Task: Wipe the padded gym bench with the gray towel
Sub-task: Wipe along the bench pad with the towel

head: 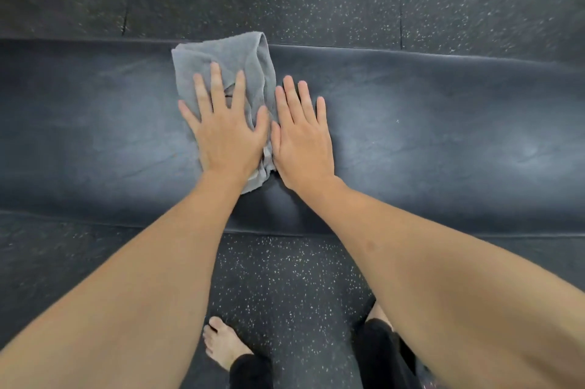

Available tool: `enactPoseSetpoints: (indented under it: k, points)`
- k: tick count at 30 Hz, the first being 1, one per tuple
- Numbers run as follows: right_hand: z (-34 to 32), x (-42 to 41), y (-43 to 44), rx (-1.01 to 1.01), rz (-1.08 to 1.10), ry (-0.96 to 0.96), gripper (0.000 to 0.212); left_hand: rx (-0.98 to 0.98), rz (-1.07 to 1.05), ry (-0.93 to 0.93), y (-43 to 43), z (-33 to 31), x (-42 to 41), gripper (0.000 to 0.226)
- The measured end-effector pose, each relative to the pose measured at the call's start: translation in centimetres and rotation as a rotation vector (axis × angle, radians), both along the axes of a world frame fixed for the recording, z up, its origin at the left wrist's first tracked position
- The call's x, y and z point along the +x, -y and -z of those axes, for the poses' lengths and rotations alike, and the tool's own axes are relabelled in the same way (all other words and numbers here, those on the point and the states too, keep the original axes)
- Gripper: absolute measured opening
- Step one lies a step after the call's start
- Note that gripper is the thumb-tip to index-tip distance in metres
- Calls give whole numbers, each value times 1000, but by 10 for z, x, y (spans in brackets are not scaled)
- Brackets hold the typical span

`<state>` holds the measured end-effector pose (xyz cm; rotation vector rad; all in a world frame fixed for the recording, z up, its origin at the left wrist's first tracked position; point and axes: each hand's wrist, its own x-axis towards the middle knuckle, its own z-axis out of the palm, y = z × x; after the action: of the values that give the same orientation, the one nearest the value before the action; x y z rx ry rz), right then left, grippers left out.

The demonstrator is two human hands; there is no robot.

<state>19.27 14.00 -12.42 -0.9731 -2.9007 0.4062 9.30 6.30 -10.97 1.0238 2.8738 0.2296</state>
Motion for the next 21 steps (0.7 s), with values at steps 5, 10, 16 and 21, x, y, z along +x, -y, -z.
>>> enactPoseSetpoints:
  k: [5,10,16,21]
  points:
    - [-16,66,-48,-54,52,-77,58,2,138,-63,15,7,31,66]
    - [-26,176,-127,45,229,39,63,13,156,-94,14,9,26,64]
    - [-6,202,-142,82,205,128,61,23,160,-83,12,12,26,65]
    - [-3,201,-141,94,210,78,61,9,288,-64,-6,8,54,68]
